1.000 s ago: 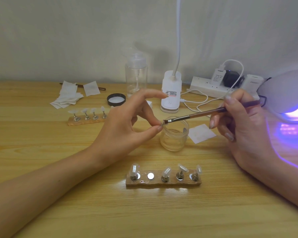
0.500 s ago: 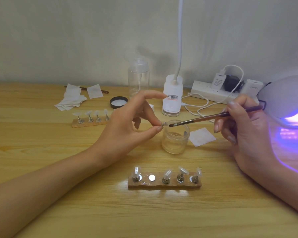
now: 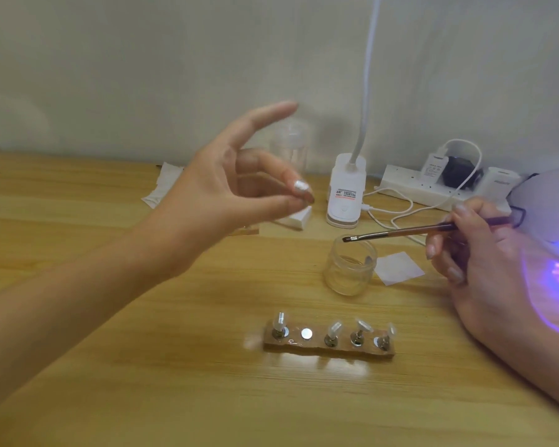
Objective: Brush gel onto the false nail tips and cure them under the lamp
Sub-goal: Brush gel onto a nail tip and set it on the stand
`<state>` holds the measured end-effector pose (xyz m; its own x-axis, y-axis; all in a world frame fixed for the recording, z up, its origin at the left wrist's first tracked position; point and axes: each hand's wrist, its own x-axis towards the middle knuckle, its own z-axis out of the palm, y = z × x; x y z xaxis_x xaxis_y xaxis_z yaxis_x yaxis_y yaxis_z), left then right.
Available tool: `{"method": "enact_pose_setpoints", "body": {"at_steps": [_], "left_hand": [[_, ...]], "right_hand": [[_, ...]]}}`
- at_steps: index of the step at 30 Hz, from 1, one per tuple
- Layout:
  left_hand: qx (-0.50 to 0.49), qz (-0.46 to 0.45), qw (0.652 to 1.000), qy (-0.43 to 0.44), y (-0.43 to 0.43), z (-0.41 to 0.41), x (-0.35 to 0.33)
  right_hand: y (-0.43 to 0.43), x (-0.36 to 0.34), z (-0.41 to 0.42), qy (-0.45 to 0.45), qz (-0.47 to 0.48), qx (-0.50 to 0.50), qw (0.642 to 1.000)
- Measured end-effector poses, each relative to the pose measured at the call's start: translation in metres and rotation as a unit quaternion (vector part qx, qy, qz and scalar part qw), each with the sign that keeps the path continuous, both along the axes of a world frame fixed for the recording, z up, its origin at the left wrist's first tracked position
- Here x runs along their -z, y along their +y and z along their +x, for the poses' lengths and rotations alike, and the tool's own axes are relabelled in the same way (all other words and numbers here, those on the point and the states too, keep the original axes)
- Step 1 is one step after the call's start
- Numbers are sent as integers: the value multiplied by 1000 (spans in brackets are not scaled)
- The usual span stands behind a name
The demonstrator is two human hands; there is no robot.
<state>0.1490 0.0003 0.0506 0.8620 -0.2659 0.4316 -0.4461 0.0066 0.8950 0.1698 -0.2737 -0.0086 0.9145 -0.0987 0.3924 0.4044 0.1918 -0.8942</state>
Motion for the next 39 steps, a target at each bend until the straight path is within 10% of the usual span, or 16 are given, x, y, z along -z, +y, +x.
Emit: {"method": "enact_pose_setpoints", "body": {"at_steps": [12,24,39], "left_hand": [[-22,212,974,-73,-19,-59,61],[-39,232,972,30,-15,-52,71],[-67,345,933,-83,-29,-57,64]], "right_hand": [[-4,4,3,10,7,-4,1000],[-2,3,2,19,17,-1,1000],[-4,2,4,59,40,13,997]]}}
